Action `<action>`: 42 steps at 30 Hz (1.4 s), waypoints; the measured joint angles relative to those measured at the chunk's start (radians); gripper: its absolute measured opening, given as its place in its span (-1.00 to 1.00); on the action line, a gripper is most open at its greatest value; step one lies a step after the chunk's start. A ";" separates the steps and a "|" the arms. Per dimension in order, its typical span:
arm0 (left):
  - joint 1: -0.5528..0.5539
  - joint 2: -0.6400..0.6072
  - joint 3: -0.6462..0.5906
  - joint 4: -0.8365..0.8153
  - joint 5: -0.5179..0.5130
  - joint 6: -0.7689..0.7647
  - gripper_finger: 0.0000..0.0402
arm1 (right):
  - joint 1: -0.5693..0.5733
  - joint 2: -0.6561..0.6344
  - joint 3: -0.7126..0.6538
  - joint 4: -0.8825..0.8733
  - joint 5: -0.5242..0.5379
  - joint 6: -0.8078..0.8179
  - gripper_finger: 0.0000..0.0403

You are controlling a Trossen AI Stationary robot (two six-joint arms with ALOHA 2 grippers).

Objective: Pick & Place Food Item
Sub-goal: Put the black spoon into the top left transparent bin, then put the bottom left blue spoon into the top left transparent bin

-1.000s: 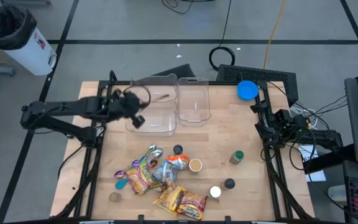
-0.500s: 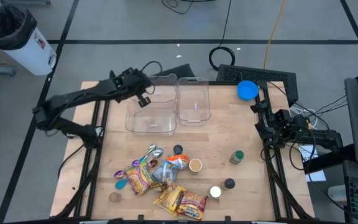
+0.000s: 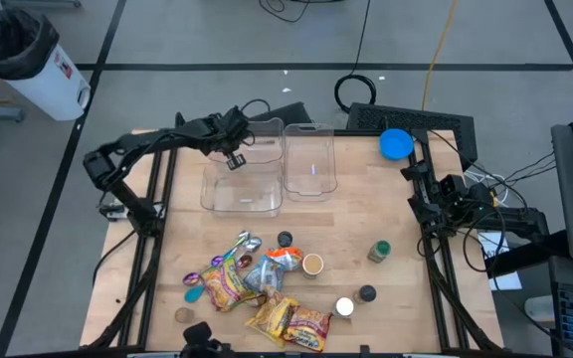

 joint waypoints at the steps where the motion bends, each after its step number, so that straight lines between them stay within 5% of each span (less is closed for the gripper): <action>1: -0.004 -0.001 0.000 0.002 -0.021 -0.001 -0.74 | 0.000 0.000 0.000 0.000 0.000 0.000 0.89; 10: -0.055 -0.093 0.000 -0.005 -0.088 -0.122 -0.15 | 0.000 0.000 0.000 0.000 0.000 0.000 0.89; 18: -0.159 -0.388 0.002 -0.195 0.162 -0.436 0.25 | 0.000 0.000 -0.001 0.000 0.000 0.000 0.89; 27: -0.431 -0.586 -0.183 -0.233 0.363 -0.734 0.37 | 0.000 0.000 -0.001 0.000 0.000 0.000 0.89; 33: -0.650 -0.622 -0.355 -0.190 0.392 -0.988 0.37 | 0.000 0.000 -0.001 0.000 0.000 0.000 0.89; 42: -0.901 -0.625 -0.511 -0.196 0.568 -1.510 0.31 | 0.000 0.000 0.000 0.000 0.000 0.000 0.89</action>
